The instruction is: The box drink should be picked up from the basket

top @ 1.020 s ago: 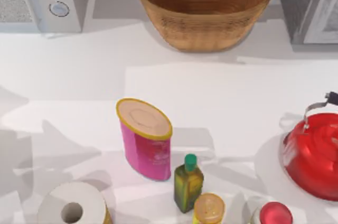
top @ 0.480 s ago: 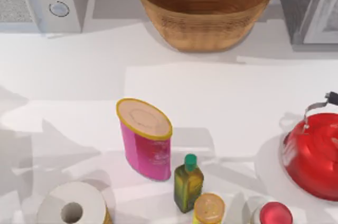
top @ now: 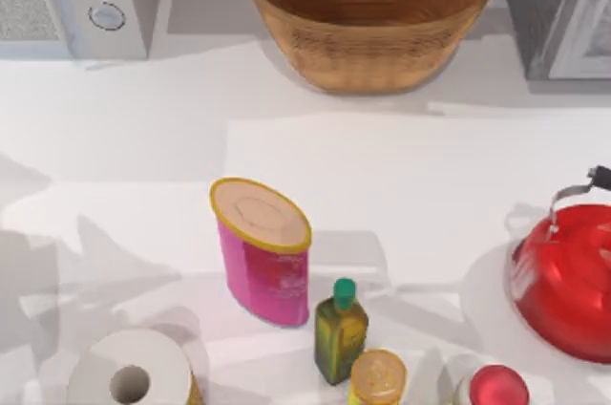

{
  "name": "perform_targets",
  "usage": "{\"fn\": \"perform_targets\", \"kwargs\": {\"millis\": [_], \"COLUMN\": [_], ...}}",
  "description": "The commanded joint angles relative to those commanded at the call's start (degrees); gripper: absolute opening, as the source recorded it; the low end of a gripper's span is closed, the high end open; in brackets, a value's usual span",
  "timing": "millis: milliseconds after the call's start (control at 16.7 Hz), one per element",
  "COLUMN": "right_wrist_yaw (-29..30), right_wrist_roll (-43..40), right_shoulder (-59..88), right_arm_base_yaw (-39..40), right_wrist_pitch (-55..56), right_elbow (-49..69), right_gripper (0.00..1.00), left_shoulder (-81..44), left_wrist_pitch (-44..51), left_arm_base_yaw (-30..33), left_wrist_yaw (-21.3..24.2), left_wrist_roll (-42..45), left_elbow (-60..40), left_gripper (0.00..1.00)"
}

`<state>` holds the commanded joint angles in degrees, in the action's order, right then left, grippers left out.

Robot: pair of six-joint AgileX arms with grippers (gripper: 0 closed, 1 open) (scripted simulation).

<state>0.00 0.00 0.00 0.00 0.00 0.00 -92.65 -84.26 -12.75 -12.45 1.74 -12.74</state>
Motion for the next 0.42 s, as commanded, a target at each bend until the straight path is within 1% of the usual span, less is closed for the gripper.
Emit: {"fn": "perform_targets", "kwargs": {"millis": [60, 120, 420], "right_wrist_yaw": [0.0, 0.0, 0.0], "right_wrist_roll": [0.0, 0.0, 0.0], "right_shoulder": [0.0, 0.0, 0.0], "right_arm_base_yaw": [0.0, 0.0, 0.0], "right_wrist_pitch": [0.0, 0.0, 0.0], "right_elbow": [0.0, 0.0, 0.0], "right_gripper": [1.00, 1.00, 1.00], "left_shoulder": [0.0, 0.0, 0.0], "left_wrist_pitch": [0.0, 0.0, 0.0], "left_arm_base_yaw": [0.0, 0.0, 0.0], "left_wrist_yaw": [0.0, 0.0, 0.0], "left_wrist_roll": [0.0, 0.0, 0.0], "left_elbow": [0.0, 0.0, 0.0], "left_gripper": [0.98, 1.00, 1.00]}}
